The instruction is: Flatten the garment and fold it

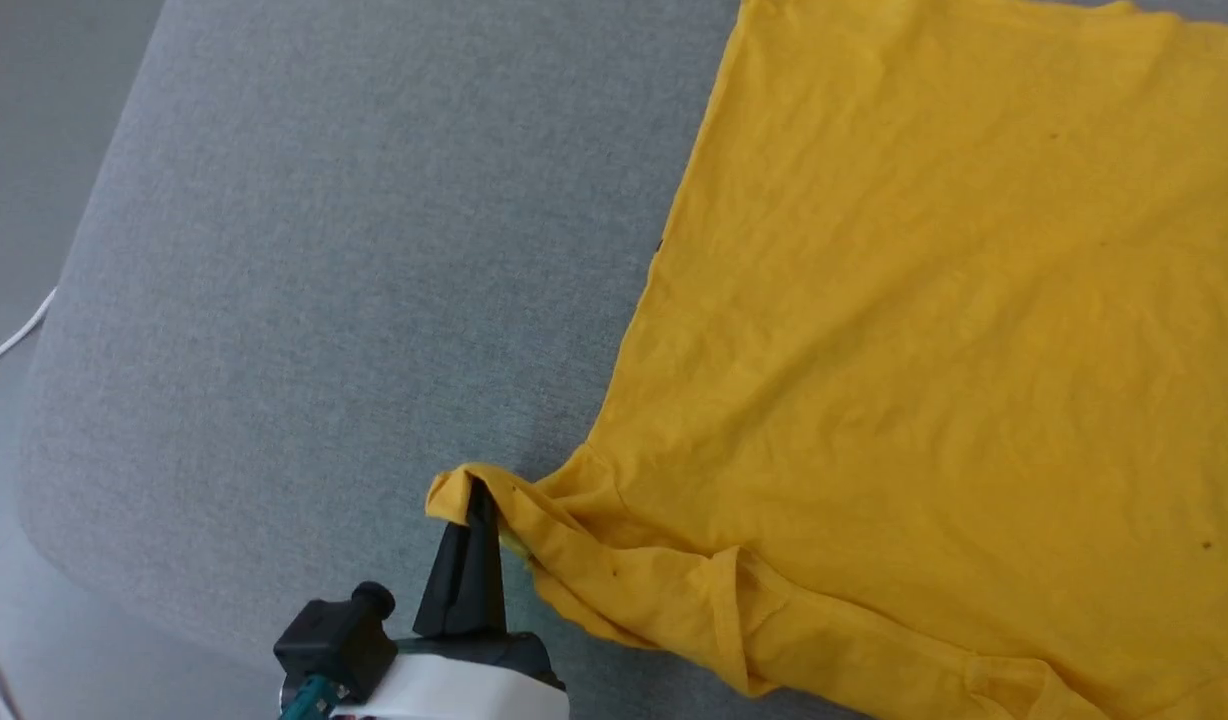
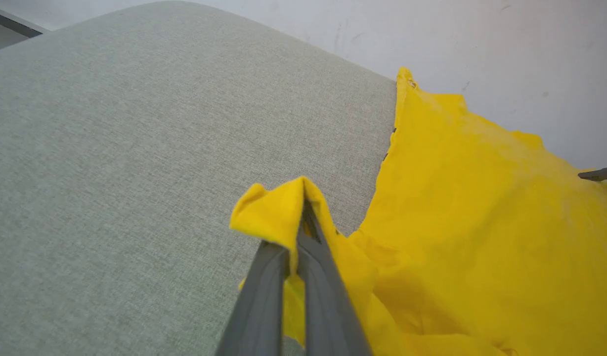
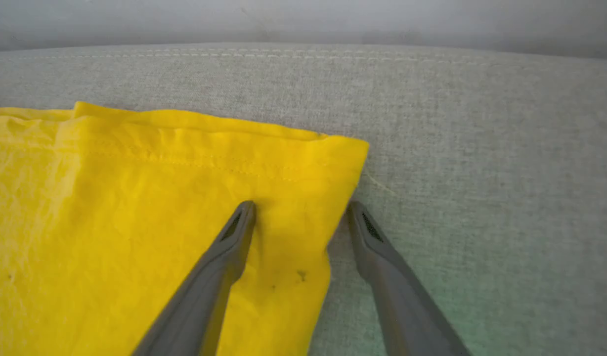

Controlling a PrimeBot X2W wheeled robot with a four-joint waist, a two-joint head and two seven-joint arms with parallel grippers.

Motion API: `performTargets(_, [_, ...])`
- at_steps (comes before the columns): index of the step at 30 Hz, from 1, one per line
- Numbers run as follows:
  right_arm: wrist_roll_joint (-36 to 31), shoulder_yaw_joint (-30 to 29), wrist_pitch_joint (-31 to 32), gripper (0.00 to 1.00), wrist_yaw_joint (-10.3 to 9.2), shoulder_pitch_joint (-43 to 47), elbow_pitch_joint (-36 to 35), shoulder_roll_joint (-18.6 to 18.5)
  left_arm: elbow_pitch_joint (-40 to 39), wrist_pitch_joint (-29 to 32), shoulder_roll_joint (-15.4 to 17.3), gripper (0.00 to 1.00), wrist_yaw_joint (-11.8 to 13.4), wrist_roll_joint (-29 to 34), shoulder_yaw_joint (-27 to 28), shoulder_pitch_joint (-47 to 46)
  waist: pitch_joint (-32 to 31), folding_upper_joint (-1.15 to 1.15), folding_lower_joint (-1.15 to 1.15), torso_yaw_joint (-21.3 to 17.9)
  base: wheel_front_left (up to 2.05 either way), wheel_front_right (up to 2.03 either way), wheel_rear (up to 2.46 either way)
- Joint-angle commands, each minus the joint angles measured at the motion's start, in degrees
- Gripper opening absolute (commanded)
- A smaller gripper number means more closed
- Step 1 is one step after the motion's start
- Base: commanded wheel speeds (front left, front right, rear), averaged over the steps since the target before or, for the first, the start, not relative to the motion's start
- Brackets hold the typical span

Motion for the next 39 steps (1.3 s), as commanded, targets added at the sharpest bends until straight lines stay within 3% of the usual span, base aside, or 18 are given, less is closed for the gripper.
performTargets(1, [-0.3,0.3,2.4,1.00,-0.04,-0.4,2.0,-0.1,0.4,-0.5,-0.3,0.00,-0.2,-0.3,-0.2,-0.9,2.0,0.00,-0.02,2.1,0.00,0.00,0.00])
performTargets(3, [-0.1,0.2,6.3,1.00,-0.04,-0.5,4.5,0.2,0.8,-0.7,-0.3,0.00,-0.1,-0.5,-0.4,-1.1,1.8,0.00,-0.02,2.1,0.00,0.00,0.00])
performTargets(4, [-0.1,0.2,8.0,0.49,-0.04,-0.5,5.7,0.3,1.0,-0.7,-0.3,0.00,0.0,-0.5,-0.3,-1.1,1.4,0.00,-0.02,2.0,0.00,0.00,0.00])
performTargets(5, [-0.2,0.0,9.2,0.33,-0.04,-0.5,6.6,0.4,1.2,-0.8,-0.3,0.00,0.1,-0.6,-0.3,-1.0,1.1,0.00,-0.02,1.9,0.00,0.00,0.00])
performTargets(6, [-0.3,0.0,10.2,0.06,-0.04,-0.5,7.3,0.6,1.4,-0.9,-0.3,0.00,0.1,-0.6,-0.2,-1.0,0.8,0.00,-0.02,1.8,0.00,0.00,0.00])
performTargets(7, [-0.4,-0.1,10.8,0.00,-0.04,-0.7,7.6,0.8,1.5,-0.9,-0.3,0.00,0.1,-0.6,-0.1,-1.0,0.5,0.00,-0.02,1.7,0.00,0.00,0.00])
performTargets(15, [-1.3,2.4,6.8,0.00,-0.04,-1.7,3.1,1.1,2.4,-1.1,0.3,0.00,0.5,-0.3,0.8,-0.8,-3.3,0.00,-0.02,-0.5,0.00,0.00,0.00])
performTargets(20, [-1.3,11.4,4.4,0.00,-0.04,-0.3,-5.6,-0.1,2.9,-0.5,1.3,0.00,1.0,-0.9,2.0,0.6,-8.5,0.00,-0.02,-4.3,0.00,0.00,0.00])
performTargets(24, [3.9,19.2,2.9,0.00,-0.04,4.9,-17.3,-4.6,2.9,0.6,3.0,0.00,1.7,-1.1,3.2,2.1,-12.5,0.00,-0.02,-8.0,0.00,0.00,0.00])
performTargets(27, [8.2,21.5,2.4,0.00,-0.04,10.9,-26.4,-11.1,2.3,1.7,4.4,0.00,2.3,-1.0,3.9,3.3,-14.8,0.00,-0.02,-10.9,0.00,0.00,0.00])
performTargets(30, [11.9,20.5,2.7,0.00,-0.04,19.6,-34.0,-17.1,1.6,2.4,5.5,0.00,3.3,-1.2,5.3,4.8,-16.8,0.00,-0.02,-14.1,0.00,0.00,0.00])
performTargets(34, [15.1,14.6,3.8,0.00,-0.04,35.2,-41.2,-20.9,0.8,3.6,6.7,0.00,5.1,-1.9,7.5,7.6,-19.4,0.00,-0.02,-18.5,0.00,0.00,0.00])
performTargets(37, [16.3,8.6,4.9,0.00,-0.04,48.3,-44.8,-20.3,0.2,4.3,7.7,0.00,6.1,-2.4,9.1,9.4,-20.5,0.00,-0.02,-21.3,0.00,0.00,0.00])
performTargets(39, [16.7,3.9,6.2,0.00,-0.04,57.6,-47.2,-17.6,-0.1,4.9,8.2,0.00,6.5,-2.6,9.7,10.2,-21.0,0.00,-0.02,-22.8,0.00,0.00,0.00])
